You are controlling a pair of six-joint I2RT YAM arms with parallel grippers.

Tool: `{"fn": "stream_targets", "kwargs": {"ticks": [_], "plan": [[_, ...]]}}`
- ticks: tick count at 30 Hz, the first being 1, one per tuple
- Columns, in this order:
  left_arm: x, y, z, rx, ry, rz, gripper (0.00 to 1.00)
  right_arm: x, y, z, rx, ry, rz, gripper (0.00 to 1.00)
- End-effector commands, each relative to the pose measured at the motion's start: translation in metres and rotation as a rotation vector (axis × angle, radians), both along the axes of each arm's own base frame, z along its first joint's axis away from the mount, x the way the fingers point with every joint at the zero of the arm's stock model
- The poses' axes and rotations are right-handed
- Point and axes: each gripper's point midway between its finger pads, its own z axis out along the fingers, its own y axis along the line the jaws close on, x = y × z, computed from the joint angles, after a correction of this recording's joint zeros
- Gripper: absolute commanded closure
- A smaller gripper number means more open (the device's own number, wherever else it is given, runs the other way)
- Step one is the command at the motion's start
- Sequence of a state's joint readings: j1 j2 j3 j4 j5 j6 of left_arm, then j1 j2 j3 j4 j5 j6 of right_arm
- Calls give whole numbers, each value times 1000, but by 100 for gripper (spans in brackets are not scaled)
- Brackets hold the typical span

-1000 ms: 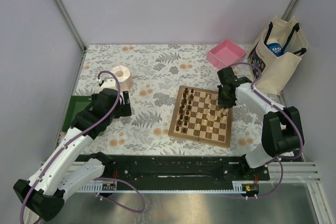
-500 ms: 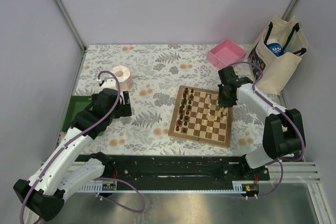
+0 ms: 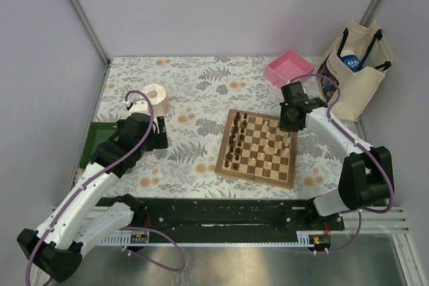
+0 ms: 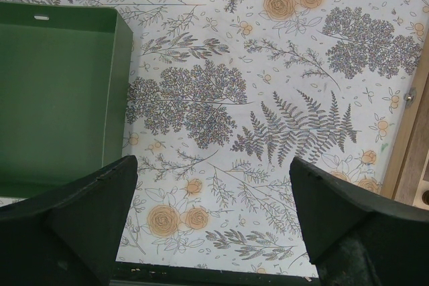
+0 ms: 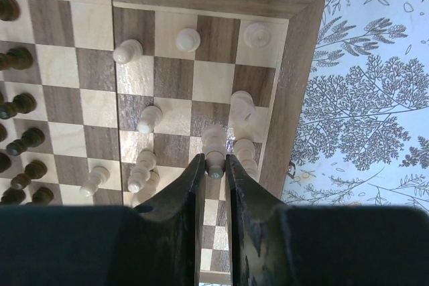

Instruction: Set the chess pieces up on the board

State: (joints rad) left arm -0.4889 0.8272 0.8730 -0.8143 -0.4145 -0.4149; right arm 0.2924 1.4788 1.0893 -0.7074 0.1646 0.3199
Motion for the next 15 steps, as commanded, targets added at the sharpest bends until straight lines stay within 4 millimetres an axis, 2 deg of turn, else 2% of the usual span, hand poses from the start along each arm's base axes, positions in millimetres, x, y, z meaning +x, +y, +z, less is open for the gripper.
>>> {"fn": "stream_targets", "kwargs": {"ticks": [1,5,9,15], "plan": [[5,-2,3,-6,-15,-9,1,19,2,40,33,-144,-27,83],[5,-2,5,-7,-22,-6,1,16,1,60,52,-190,-31,83],[5,0,7,-8,-33,3,1,10,-10,77,21,-230,-57,83],[5,1,10,-10,-44,6,1,-11,-20,88,7,-242,-69,82]]}}
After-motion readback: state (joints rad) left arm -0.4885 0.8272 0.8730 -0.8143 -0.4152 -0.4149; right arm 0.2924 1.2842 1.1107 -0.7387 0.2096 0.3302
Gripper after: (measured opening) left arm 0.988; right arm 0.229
